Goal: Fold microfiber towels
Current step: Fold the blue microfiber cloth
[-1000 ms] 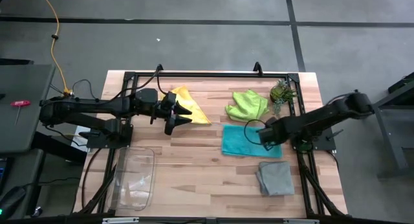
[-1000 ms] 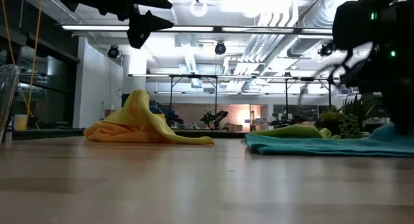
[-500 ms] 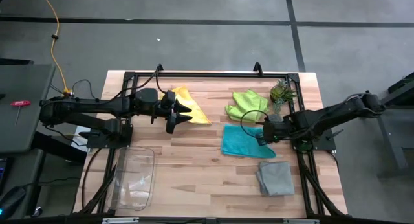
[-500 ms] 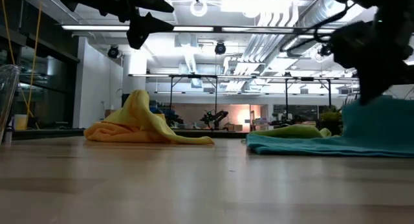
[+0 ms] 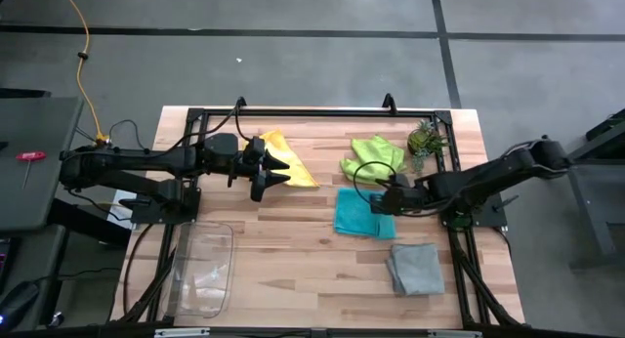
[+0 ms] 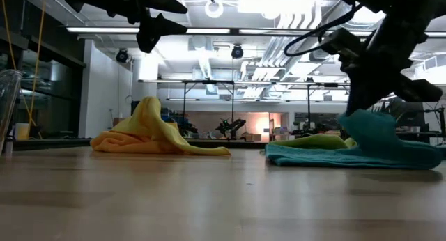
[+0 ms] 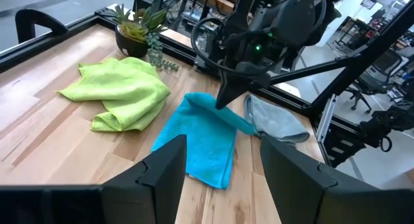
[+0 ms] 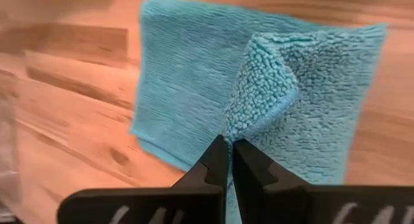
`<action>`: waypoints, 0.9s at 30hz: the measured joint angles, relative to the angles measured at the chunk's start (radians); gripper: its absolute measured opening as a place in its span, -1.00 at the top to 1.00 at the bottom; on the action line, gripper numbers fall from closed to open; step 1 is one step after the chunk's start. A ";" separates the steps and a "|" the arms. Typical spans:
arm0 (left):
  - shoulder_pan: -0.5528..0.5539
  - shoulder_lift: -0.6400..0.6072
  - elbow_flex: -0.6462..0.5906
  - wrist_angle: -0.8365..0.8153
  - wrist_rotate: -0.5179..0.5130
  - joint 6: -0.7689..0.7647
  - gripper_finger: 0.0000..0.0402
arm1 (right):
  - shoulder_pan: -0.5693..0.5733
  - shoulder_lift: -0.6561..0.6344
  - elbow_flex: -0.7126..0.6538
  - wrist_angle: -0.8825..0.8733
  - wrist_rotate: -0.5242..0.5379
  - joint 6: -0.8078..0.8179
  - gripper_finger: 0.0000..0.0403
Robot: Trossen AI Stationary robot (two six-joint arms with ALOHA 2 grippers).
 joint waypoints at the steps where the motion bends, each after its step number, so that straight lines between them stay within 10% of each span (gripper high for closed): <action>1: 0.000 0.000 0.000 0.000 0.000 0.000 0.07 | 0.000 0.010 0.000 0.027 0.008 0.006 1.00; 27: 0.000 0.000 0.000 0.003 -0.011 0.008 0.07 | -0.015 0.273 0.001 0.444 0.104 0.193 1.00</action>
